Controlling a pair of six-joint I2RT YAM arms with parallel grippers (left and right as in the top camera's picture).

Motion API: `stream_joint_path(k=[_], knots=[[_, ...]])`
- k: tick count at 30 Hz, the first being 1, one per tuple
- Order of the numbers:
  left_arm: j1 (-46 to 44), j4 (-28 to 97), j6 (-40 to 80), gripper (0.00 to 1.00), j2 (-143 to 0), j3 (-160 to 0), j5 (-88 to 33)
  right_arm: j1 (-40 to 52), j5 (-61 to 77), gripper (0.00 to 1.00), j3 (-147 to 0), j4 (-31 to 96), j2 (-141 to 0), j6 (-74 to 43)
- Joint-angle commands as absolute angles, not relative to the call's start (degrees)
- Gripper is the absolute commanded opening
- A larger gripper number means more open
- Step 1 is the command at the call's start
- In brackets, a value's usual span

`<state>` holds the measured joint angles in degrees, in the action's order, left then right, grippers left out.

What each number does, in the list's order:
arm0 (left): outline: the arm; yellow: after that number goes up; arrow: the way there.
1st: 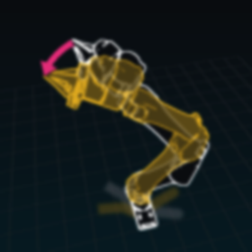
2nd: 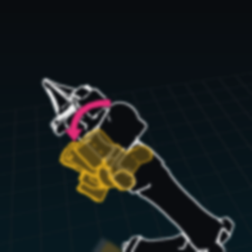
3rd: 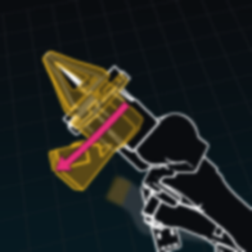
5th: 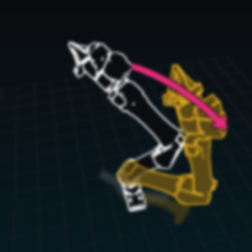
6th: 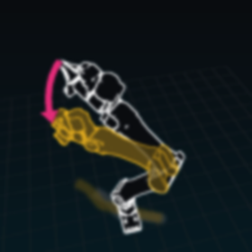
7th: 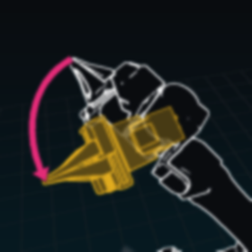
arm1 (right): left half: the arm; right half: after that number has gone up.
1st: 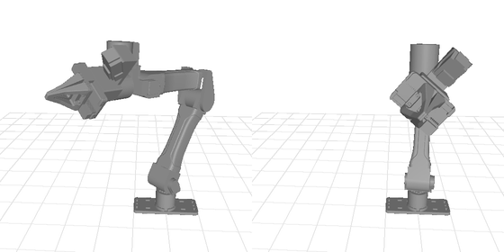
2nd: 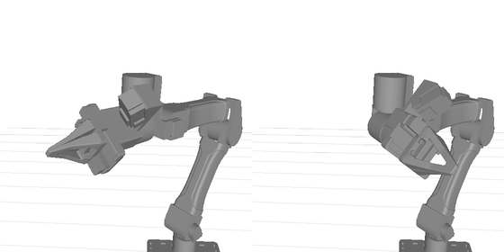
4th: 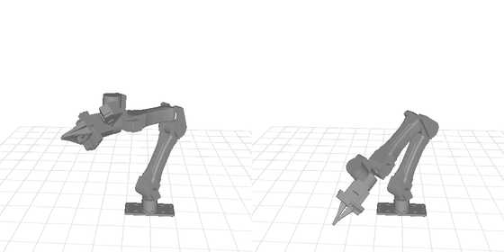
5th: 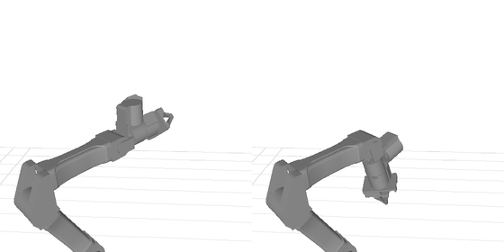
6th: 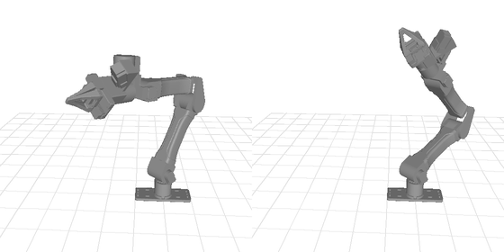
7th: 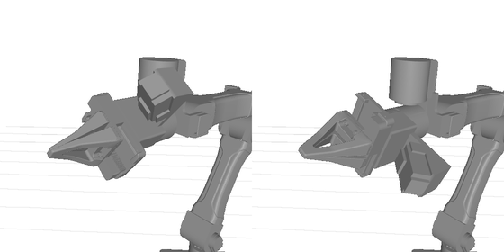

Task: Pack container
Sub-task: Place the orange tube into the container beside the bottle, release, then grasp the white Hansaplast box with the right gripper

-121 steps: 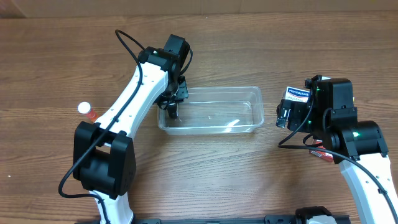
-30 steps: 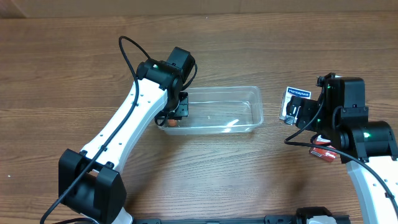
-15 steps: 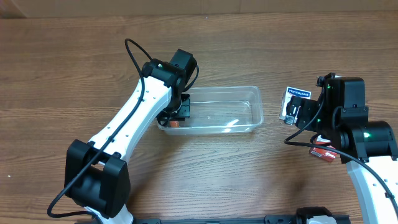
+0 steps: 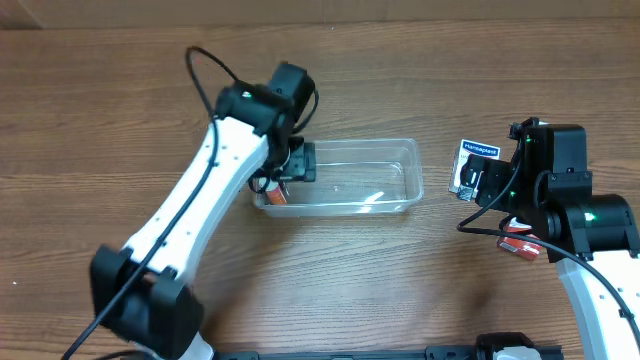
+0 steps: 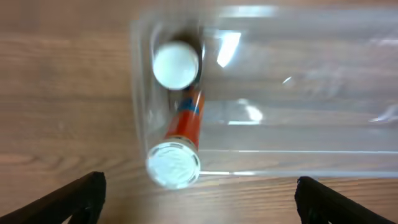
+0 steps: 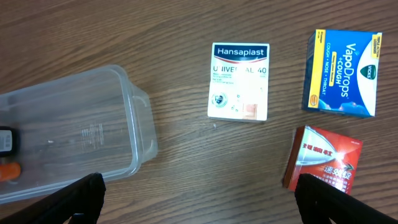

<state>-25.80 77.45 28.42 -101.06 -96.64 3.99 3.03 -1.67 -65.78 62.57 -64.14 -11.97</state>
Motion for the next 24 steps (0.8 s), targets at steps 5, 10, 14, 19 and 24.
stream_joint_path(k=[5, 10, 14, 19, 24], knots=[[-11.1, 81.4, 26.6, 1.00, -83.7, -101.2, 7.7, 1.1, -4.3, 1.00, -79.0, 67.1, -70.5, -13.6], [6.5, 80.5, 22.0, 1.00, -82.8, -100.1, -2.2, -5.3, -3.4, 1.00, -85.7, 68.8, -87.6, -13.5], [8.6, 80.2, 21.3, 1.00, -82.8, -99.4, -2.6, -6.1, -2.2, 1.00, -85.7, 68.1, -101.8, -12.0], [8.6, 80.1, 21.3, 1.00, -82.9, -99.4, -2.6, -6.1, 0.0, 1.00, -85.7, 66.5, -112.3, -10.0], [8.6, 80.1, 21.4, 1.00, -82.9, -99.4, -2.6, -6.1, 0.6, 1.00, -85.6, 63.9, -119.4, -8.5]])
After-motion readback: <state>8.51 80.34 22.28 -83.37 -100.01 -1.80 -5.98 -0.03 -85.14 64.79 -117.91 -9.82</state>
